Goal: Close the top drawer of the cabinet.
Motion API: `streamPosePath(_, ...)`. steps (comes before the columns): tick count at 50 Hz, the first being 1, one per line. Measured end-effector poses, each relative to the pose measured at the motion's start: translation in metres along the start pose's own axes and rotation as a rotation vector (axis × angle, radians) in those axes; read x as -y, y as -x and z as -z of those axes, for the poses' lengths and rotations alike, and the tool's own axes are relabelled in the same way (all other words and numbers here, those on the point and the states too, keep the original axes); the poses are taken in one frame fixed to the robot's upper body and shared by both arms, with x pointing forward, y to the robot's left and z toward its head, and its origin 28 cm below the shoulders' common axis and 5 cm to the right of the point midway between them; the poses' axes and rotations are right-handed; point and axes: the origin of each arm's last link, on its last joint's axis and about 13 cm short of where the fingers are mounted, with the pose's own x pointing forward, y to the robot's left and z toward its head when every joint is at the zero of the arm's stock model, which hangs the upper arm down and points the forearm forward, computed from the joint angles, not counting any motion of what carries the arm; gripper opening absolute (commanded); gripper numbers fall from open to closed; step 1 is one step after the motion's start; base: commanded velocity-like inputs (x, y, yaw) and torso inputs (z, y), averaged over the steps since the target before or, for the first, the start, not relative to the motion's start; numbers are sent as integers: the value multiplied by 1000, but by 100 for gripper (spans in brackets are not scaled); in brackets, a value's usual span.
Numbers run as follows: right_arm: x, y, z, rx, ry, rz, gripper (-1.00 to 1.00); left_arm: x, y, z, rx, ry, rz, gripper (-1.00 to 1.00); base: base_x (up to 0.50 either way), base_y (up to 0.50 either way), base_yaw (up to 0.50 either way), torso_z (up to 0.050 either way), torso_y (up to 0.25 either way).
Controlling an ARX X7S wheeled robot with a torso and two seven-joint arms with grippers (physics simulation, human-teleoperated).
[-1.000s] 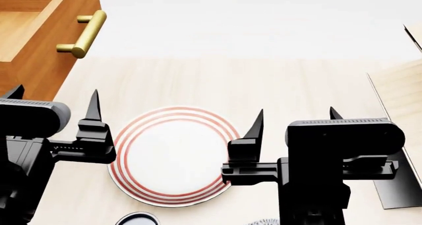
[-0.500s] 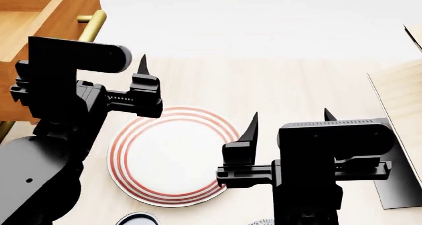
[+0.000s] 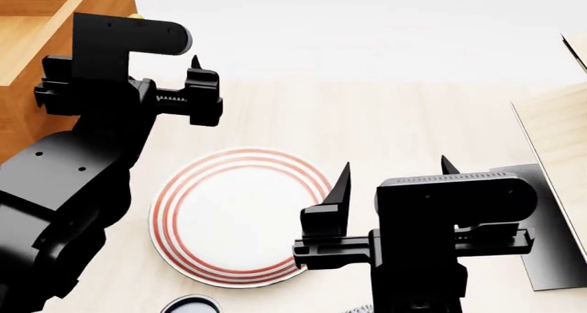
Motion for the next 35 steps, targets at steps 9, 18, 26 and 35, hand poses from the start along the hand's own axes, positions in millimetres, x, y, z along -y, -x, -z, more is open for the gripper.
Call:
streamPosePath(9, -1, 0, 3, -8, 1, -4, 100, -19, -16, 0, -5, -16, -99, 100, 0, 0, 0, 0, 0)
streamPosePath(18, -3, 0, 5, -13, 3, -9, 100, -39, -28, 0, -17, -24, -193, 100, 0, 0, 0, 0, 0)
streamPosePath(26, -4, 0, 7, -17, 3, -15, 100, -60, -37, 0, -37, -28, -278, 100, 0, 0, 0, 0, 0)
streamPosePath(35, -5, 0, 7, -20, 6, -19, 100, -88, -46, 1, -65, -21, -396, 100, 0, 0, 0, 0, 0)
